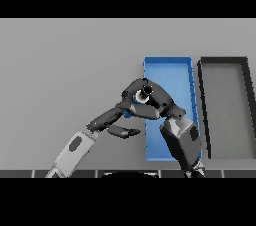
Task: Pick up the blue pipe and place it into the blue bin.
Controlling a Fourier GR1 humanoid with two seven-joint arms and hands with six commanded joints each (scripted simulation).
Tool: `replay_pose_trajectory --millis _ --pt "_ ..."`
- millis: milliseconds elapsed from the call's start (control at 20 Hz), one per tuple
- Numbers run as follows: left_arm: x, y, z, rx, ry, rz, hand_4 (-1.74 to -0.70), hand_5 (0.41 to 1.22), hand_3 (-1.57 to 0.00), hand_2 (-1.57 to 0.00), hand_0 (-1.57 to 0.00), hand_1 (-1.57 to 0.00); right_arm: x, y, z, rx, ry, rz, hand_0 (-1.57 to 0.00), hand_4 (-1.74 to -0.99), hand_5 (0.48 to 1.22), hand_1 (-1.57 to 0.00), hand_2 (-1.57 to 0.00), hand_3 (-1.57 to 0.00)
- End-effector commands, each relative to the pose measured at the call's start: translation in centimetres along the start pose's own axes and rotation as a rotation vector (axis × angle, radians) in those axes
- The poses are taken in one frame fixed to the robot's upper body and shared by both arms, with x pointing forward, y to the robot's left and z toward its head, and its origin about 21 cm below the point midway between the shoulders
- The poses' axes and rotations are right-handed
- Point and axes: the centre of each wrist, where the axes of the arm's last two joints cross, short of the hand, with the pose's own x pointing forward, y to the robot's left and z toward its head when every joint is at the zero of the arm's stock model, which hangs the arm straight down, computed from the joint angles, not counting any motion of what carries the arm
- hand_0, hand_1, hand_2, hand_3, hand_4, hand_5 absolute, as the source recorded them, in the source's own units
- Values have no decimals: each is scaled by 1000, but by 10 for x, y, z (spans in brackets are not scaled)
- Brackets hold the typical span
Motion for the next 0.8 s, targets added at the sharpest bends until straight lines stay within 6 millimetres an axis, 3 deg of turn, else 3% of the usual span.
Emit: replay_pose_trajectory --millis 0,150,400,500,650,750 --pt "-1 0 0 -4 -2 -7 -863 498 0 0 -1 0 12 -1 -2 8 -21 24 -1571 -1494 1221 -1571 -1571 -1571" --pt "1 -1 -3 -11 -11 -11 -868 485 1 0 0 0 51 -22 -13 -23 -107 108 -1571 -1496 1221 -1571 -1571 -1571" --pt "0 2 0 6 6 -16 -850 484 1 1 1 1 78 -69 -5 -277 -108 181 -1571 -1498 1221 -1571 -1571 -1571" --pt "-2 1 3 7 5 -19 -841 477 1 1 1 1 70 -93 5 -387 -41 192 -1571 -1498 1221 -1571 -1571 -1571" --pt "3 1 6 26 -2 -32 -827 467 1 1 1 1 56 -126 39 -539 47 156 -1571 -1499 1221 -1571 -1571 -1571" --pt "1 3 6 31 20 -38 -827 463 1 1 1 1 36 -137 61 -635 106 120 -1571 -1499 1221 -1571 -1571 -1571"
